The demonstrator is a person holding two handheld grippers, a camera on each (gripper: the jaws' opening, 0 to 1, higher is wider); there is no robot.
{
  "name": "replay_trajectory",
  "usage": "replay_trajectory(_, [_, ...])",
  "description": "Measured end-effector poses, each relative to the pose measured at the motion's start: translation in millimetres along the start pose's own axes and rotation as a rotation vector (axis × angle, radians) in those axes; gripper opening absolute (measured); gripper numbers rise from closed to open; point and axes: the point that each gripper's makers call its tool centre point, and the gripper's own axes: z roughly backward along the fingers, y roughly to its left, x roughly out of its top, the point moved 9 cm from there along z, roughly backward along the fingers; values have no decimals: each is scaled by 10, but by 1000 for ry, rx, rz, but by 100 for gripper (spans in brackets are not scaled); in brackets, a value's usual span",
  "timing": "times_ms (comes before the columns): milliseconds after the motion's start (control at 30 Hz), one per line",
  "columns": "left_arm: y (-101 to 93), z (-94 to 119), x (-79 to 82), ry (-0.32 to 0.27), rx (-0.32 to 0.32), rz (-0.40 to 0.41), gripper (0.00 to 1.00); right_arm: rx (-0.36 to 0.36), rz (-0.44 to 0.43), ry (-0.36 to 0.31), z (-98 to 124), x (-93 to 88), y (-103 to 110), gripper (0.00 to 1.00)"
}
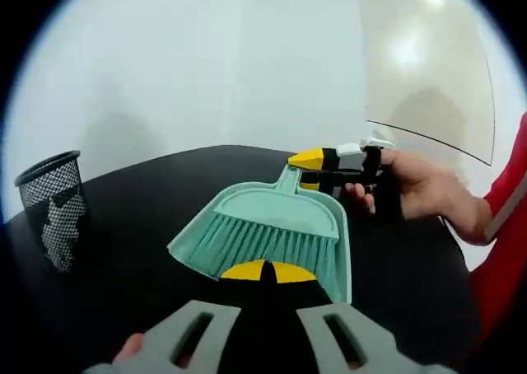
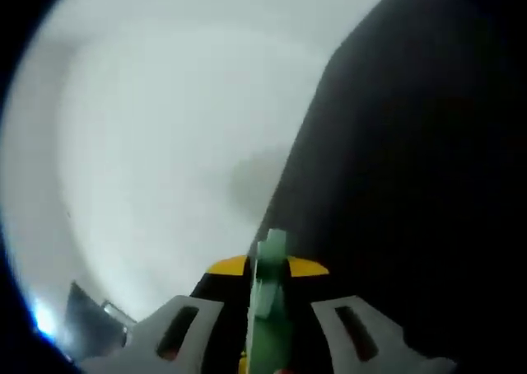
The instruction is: Pick up the broom and sweep the trash on the tabletop into the dustpan.
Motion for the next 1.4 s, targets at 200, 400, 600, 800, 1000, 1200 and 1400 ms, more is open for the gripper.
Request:
replay_trajectory(200, [51,9,-15,-4,0,2,0,1,-25,1,-4,-12,5,13])
replay_trajectory(400, [-6,25,-19,-6,1,-1,0,2,-40,8,-3,-18,1,11])
replay_trajectory(600, [63,29,-42,-3,2,5,0,10,-21,4,0,-7,-6,17])
replay_trajectory(800, [30,20,-31,-7,-5,16,0,39,6,-178,76,298,6,39])
replay_trajectory(1000, [23,-69,20,-3,-17,17,0,149,-79,-94,-99,372,-30,26])
replay_trajectory(1200, [-6,-224,122,25,-37,-12,0,168,-54,-95,-51,357,-38,18])
replay_trajectory(1400, [-10,-347,204,33,-56,-27,0,176,-75,-90,-61,343,-40,18])
